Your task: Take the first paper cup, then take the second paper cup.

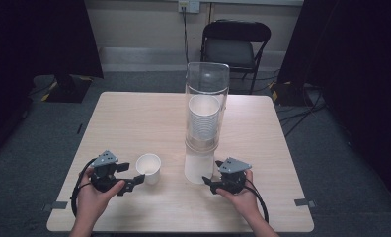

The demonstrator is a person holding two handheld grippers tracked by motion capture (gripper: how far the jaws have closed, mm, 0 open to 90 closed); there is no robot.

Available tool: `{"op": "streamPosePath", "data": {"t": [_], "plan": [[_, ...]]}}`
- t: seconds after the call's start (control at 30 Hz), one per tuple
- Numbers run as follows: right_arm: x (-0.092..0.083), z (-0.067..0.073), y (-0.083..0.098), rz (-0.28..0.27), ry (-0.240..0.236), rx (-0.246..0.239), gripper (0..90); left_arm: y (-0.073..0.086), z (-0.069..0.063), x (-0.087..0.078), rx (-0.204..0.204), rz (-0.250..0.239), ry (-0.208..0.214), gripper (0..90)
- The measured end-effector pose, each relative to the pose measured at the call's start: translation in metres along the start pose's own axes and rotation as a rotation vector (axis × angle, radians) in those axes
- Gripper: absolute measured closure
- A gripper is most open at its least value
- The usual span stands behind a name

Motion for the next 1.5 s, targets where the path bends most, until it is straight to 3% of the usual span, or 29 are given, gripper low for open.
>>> {"op": "streamPosePath", "data": {"t": [0.1, 0.2, 0.27, 0.37, 0.67, 0.9, 0.93, 1.03, 1.2, 1.27, 1.33, 1.5], "plan": [[-0.003, -0.009, 0.001, -0.004, 0.020, 0.042, 23.1, 0.010, 0.003, -0.001, 0.030, 0.022, 0.015, 16.5], [-0.005, -0.013, 0.000, -0.002, 0.035, 0.031, 23.2, 0.016, 0.005, -0.001, 0.023, 0.031, 0.016, 16.7], [-0.007, -0.018, -0.001, -0.010, 0.038, 0.054, 23.2, 0.025, 0.009, 0.001, 0.003, 0.036, 0.018, 16.6], [-0.008, -0.021, -0.001, -0.010, 0.041, 0.060, 23.3, 0.030, 0.011, 0.004, 0.014, 0.039, 0.008, 16.8], [-0.013, -0.030, -0.014, -0.047, 0.051, 0.091, 23.4, 0.050, 0.014, 0.034, 0.078, 0.083, -0.012, 17.1], [-0.013, -0.025, -0.033, -0.085, 0.010, 0.075, 23.3, 0.056, 0.014, 0.050, 0.097, 0.129, -0.034, 17.4], [-0.012, -0.023, -0.036, -0.083, 0.008, 0.072, 23.2, 0.056, 0.014, 0.052, 0.118, 0.120, -0.046, 16.1], [-0.009, -0.021, -0.042, -0.095, 0.006, 0.058, 23.3, 0.056, 0.013, 0.053, 0.122, 0.114, -0.057, 15.7], [-0.003, -0.017, -0.058, -0.123, 0.018, 0.041, 23.5, 0.058, 0.009, 0.056, 0.165, 0.116, -0.099, 15.5], [-0.002, -0.015, -0.062, -0.148, 0.013, 0.054, 25.3, 0.057, 0.006, 0.057, 0.194, 0.130, -0.127, 15.4], [-0.002, -0.014, -0.065, -0.177, -0.009, 0.078, 28.7, 0.058, 0.006, 0.058, 0.181, 0.128, -0.122, 15.0], [0.002, -0.013, -0.068, -0.184, -0.029, 0.093, 33.6, 0.058, 0.006, 0.058, 0.182, 0.128, -0.123, 15.0]]}}
Point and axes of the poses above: each handheld gripper's, and its own axes: x roughly forward along the jaws, y roughly out of its underside, z roughly to its left, the point moved 2 cm from there along x, roughly forward along the jaws, and after that the axes turned 11 degrees about z, right-handed, at the moved point
